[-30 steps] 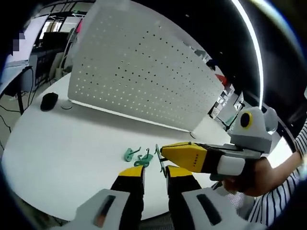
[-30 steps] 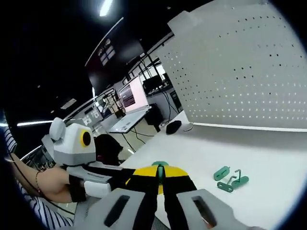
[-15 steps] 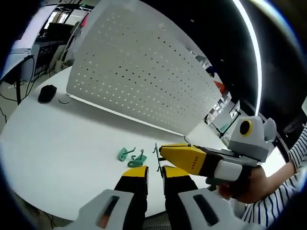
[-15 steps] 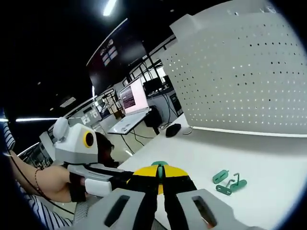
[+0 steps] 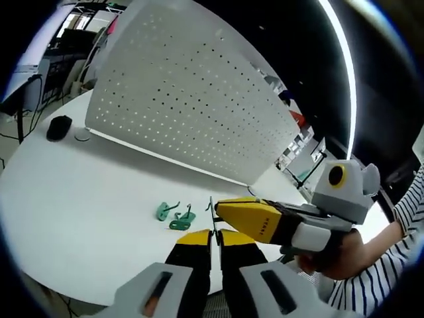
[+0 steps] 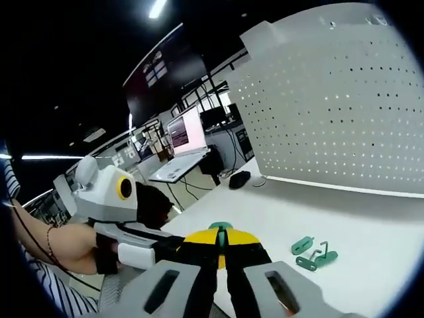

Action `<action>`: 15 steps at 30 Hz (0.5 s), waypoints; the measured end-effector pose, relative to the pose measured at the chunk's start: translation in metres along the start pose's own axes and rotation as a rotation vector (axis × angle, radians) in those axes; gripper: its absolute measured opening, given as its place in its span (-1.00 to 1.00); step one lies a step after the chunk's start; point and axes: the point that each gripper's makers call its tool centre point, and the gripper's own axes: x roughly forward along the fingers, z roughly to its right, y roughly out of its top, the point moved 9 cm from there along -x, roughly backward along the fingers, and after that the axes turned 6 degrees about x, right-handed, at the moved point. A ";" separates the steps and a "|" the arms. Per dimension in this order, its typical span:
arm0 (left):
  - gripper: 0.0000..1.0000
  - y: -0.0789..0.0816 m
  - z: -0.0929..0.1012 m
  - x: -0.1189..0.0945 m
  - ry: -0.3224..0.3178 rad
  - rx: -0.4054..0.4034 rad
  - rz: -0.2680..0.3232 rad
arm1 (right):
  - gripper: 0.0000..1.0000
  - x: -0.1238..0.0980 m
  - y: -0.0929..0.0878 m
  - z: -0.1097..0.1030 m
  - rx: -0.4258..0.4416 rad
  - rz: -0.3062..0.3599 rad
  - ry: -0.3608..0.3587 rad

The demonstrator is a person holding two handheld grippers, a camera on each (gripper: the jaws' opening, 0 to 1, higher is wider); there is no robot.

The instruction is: Insert the hook assembly into the mounting plate slot until the hook locks in place.

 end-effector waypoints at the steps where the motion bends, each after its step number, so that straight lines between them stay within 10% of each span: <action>1: -0.94 -0.001 -0.001 0.000 0.011 -0.038 -0.012 | -1.00 0.000 -0.001 0.000 0.001 -0.009 -0.001; 15: -0.98 -0.003 0.001 0.000 0.017 0.014 -0.059 | -1.00 -0.004 -0.006 0.004 0.091 -0.054 0.012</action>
